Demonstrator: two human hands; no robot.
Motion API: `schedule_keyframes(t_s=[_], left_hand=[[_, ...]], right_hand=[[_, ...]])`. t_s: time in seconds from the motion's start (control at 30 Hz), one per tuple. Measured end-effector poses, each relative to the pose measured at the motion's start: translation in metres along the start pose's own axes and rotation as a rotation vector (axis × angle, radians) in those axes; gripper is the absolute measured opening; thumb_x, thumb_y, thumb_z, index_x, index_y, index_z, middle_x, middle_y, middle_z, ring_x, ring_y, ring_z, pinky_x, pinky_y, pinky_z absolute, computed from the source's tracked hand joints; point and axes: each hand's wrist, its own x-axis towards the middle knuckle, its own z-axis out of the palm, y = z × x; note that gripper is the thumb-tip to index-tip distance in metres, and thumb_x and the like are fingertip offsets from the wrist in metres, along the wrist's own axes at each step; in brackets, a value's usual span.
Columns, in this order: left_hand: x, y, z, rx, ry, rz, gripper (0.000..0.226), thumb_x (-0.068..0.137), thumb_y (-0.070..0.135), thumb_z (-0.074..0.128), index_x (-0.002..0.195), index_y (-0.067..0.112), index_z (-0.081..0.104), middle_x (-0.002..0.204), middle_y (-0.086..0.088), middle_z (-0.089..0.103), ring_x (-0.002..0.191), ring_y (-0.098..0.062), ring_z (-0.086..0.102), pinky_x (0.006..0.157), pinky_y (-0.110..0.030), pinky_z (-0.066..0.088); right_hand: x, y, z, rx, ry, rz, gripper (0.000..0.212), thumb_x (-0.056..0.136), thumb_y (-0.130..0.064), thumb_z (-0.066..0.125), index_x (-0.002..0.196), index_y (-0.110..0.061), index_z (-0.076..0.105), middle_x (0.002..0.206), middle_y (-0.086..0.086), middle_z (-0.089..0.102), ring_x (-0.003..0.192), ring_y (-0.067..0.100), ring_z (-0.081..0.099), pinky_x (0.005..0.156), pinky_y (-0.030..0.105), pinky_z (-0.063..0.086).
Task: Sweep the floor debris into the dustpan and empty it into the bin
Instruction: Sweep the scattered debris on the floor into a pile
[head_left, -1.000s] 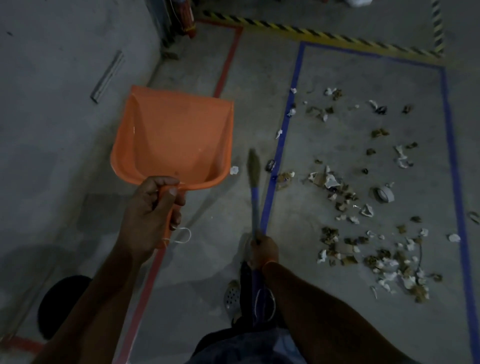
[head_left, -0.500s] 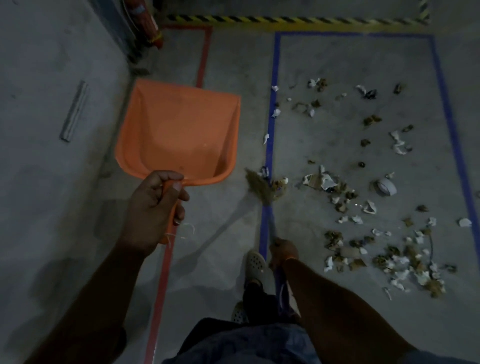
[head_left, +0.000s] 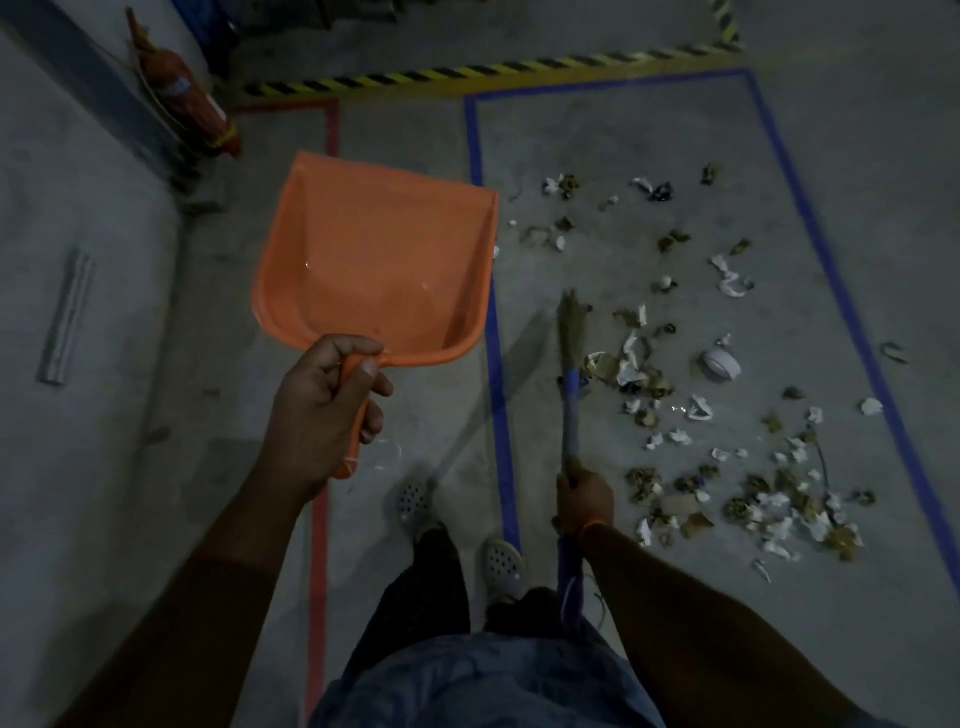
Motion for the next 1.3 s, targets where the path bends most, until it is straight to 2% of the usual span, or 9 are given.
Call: schedule_keyframes(t_s=[0.13, 0.3, 0.4, 0.5, 0.67, 0.93, 1.03, 1.17, 1.3], left_hand=[[0.029, 0.002, -0.006, 0.010, -0.013, -0.001, 0.014, 0.106, 0.011, 0.053, 0.108, 0.021, 0.063, 0.082, -0.005, 0.068, 0.052, -0.017, 0.056, 0.048, -0.029, 0.048], [0.079, 0.006, -0.022, 0.012, -0.022, -0.009, 0.014, 0.106, 0.009, 0.052, 0.109, 0.018, 0.062, 0.081, -0.004, 0.068, 0.051, -0.014, 0.056, 0.046, -0.025, 0.047], [0.110, 0.008, -0.040, 0.023, -0.016, -0.012, 0.015, 0.106, 0.009, 0.052, 0.107, 0.020, 0.062, 0.081, -0.005, 0.068, 0.051, -0.014, 0.056, 0.045, -0.024, 0.046], [0.142, 0.005, -0.062, 0.033, -0.011, -0.042, 0.014, 0.106, 0.009, 0.052, 0.108, 0.018, 0.062, 0.082, -0.011, 0.067, 0.050, -0.016, 0.055, 0.044, -0.025, 0.045], [0.200, 0.003, -0.089, 0.023, -0.020, -0.083, 0.013, 0.106, 0.010, 0.054, 0.109, 0.020, 0.063, 0.082, -0.008, 0.068, 0.052, -0.017, 0.056, 0.046, -0.026, 0.047], [0.270, 0.011, -0.094, 0.033, -0.074, -0.079, 0.012, 0.105, 0.011, 0.054, 0.110, 0.017, 0.063, 0.080, -0.004, 0.069, 0.051, -0.015, 0.057, 0.045, -0.025, 0.047], [0.296, 0.018, -0.094, 0.047, -0.093, -0.059, 0.012, 0.106, 0.010, 0.054, 0.112, 0.016, 0.062, 0.081, -0.004, 0.069, 0.051, -0.014, 0.057, 0.045, -0.025, 0.047], [0.331, 0.026, -0.092, 0.052, -0.103, -0.028, 0.013, 0.105, 0.009, 0.054, 0.112, 0.016, 0.062, 0.082, -0.006, 0.068, 0.051, -0.015, 0.057, 0.045, -0.025, 0.047], [0.361, 0.034, -0.095, 0.065, -0.098, -0.028, 0.014, 0.105, 0.010, 0.054, 0.109, 0.019, 0.063, 0.083, -0.010, 0.068, 0.051, -0.017, 0.057, 0.045, -0.025, 0.046]], right_hand=[[0.020, -0.026, 0.013, -0.034, -0.182, -0.044, 0.036, 0.097, -0.025, 0.052, 0.133, -0.022, 0.054, 0.088, 0.005, 0.065, 0.066, 0.023, 0.067, 0.055, 0.036, 0.061], [0.056, -0.083, 0.035, -0.164, -0.297, -0.042, 0.033, 0.094, -0.027, 0.056, 0.123, -0.016, 0.064, 0.093, 0.008, 0.069, 0.060, 0.017, 0.065, 0.063, 0.027, 0.056], [0.084, -0.098, 0.043, -0.162, -0.290, 0.024, 0.035, 0.092, -0.024, 0.058, 0.124, -0.013, 0.064, 0.108, 0.014, 0.070, 0.091, 0.030, 0.070, 0.089, 0.038, 0.056], [0.103, -0.107, 0.045, -0.074, -0.190, 0.119, 0.033, 0.091, -0.021, 0.058, 0.122, -0.012, 0.064, 0.089, 0.014, 0.071, 0.075, 0.034, 0.071, 0.074, 0.044, 0.060], [0.119, -0.142, 0.033, 0.022, -0.002, 0.163, 0.032, 0.096, -0.024, 0.053, 0.126, -0.016, 0.059, 0.082, 0.010, 0.065, 0.056, 0.027, 0.066, 0.045, 0.028, 0.053], [0.146, -0.215, 0.039, 0.072, 0.071, 0.030, 0.022, 0.095, -0.025, 0.051, 0.116, -0.023, 0.058, 0.082, 0.013, 0.066, 0.060, 0.032, 0.068, 0.054, 0.045, 0.060], [0.168, -0.248, 0.052, -0.034, -0.018, -0.078, 0.036, 0.091, -0.027, 0.054, 0.127, -0.023, 0.058, 0.090, 0.006, 0.065, 0.079, 0.034, 0.068, 0.073, 0.052, 0.059], [0.196, -0.297, 0.073, -0.181, -0.126, -0.124, 0.040, 0.091, -0.027, 0.058, 0.129, -0.017, 0.061, 0.113, 0.016, 0.068, 0.097, 0.037, 0.067, 0.088, 0.047, 0.054], [0.231, -0.326, 0.079, -0.172, -0.176, -0.057, 0.037, 0.091, -0.028, 0.057, 0.124, -0.012, 0.063, 0.112, 0.016, 0.069, 0.093, 0.035, 0.068, 0.092, 0.041, 0.054]])
